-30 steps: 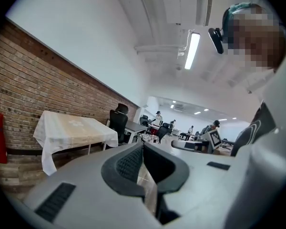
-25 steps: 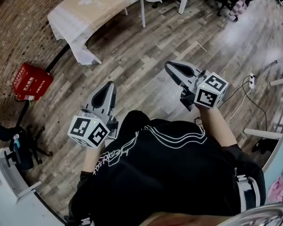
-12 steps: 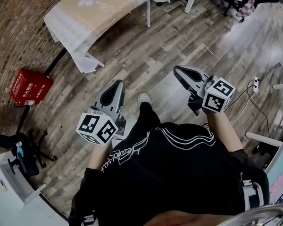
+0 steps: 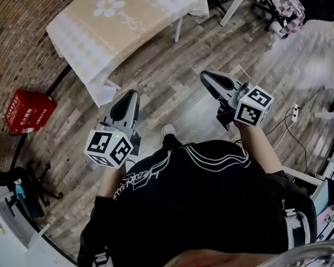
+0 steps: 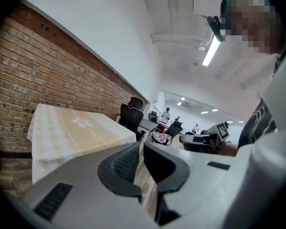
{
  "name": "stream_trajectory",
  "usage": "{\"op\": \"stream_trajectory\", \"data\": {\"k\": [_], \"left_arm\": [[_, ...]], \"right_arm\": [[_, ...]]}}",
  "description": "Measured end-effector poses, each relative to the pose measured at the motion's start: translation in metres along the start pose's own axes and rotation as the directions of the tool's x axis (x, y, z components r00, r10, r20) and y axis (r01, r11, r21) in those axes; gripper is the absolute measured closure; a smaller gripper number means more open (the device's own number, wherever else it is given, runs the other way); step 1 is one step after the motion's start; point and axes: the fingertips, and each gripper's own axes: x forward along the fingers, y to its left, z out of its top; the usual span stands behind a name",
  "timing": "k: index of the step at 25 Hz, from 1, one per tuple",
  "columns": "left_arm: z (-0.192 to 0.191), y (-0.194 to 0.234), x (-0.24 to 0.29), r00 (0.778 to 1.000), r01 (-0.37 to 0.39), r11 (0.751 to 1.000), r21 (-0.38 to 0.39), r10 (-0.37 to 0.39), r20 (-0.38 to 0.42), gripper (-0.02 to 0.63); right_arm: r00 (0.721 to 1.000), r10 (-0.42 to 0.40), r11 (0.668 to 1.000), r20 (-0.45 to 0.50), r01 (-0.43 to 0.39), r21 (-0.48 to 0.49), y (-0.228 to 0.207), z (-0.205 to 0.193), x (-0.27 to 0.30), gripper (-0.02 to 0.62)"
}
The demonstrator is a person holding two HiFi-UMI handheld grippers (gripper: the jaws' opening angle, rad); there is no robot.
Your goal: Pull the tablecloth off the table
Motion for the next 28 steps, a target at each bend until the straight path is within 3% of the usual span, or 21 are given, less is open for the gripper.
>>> {"op": "stream_trajectory", "data": {"k": [8,15,28], "left_arm": [[0.031,0.054,0.014,0.995,-0.098,0.995,0.017,0.097,0.030,0.593],[0.043,0.073,0.043,0.981,-0.192,0.981,0.003,0.192,0.034,0.561],[0.039,0.101,0.105,0.884,-0.457,0.882,-0.112,0.465,0.053,0.487]], "right_arm": [[0.999,0.019,1.000,0.026,-0.019,-0.007,-0.027,0.029,0.042,0.598],[0.998,0.056,0.998,0.017,-0.056,0.005,-0.080,0.054,0.062,0.597],[0.975,0.199,0.979,-0.100,-0.202,-0.020,-0.219,0.111,0.108,0.597]]}}
